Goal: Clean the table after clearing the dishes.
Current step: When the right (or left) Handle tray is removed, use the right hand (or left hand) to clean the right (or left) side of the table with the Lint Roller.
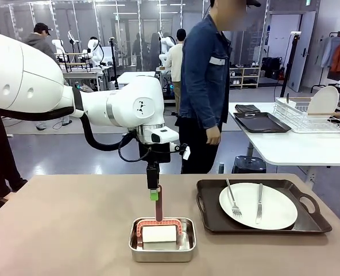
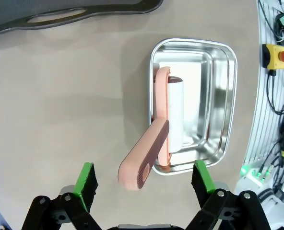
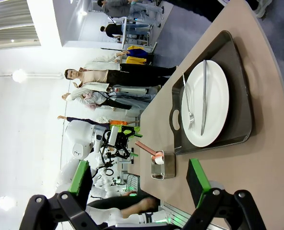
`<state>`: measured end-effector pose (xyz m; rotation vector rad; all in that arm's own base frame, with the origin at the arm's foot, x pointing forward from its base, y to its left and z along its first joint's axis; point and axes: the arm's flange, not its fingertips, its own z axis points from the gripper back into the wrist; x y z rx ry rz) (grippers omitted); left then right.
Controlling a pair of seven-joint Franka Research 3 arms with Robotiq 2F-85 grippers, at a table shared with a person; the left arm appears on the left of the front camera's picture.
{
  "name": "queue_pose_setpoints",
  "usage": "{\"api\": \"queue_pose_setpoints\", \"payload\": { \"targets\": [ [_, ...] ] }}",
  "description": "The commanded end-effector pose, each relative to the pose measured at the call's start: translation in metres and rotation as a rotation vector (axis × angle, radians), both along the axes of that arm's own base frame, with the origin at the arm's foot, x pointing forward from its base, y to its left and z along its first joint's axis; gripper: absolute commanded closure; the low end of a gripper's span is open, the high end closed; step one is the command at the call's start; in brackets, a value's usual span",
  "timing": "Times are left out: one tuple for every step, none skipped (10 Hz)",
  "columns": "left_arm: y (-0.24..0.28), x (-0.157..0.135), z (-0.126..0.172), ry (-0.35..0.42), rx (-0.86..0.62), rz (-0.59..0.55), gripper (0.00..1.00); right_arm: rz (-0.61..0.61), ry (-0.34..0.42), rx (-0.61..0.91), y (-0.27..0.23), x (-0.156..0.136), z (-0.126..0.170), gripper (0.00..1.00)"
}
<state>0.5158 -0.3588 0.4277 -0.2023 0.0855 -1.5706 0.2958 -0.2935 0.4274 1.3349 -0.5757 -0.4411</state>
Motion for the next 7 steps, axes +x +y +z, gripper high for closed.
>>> {"api": "queue_pose_setpoints", "payload": {
  "targets": [
    [0.001,0.000,0.001,-0.005,0.002,0.000,0.00,0.004,-0.017,-0.003,0.001,-0.001,0.003,0.00],
    [0.001,0.000,0.001,-0.005,0.002,0.000,0.00,0.004,-0.017,-0.003,0.001,-0.001,0.003,0.00],
    [0.001,0.000,0.001,-0.005,0.002,0.000,0.00,0.004,-0.017,-0.003,0.001,-0.001,0.003,0.00],
    [0.000,0.000,0.000,0.000,0.000,-0.001,0.00,0.004,-0.017,-0.003,0.001,-0.001,0.003,0.00],
    [0.034,0.004,0.028,0.026,-0.130,0.099,0.00,0.004,-0.017,-0.003,0.001,-0.001,0.003,0.00],
    [0.073,0.003,0.056,0.080,-0.235,0.185,0.00,0.004,-0.017,-0.003,0.001,-0.001,0.003,0.00],
    [0.104,0.000,0.073,0.121,-0.316,0.260,0.00,0.004,-0.017,-0.003,0.001,-0.001,0.003,0.00]
  ]
}}
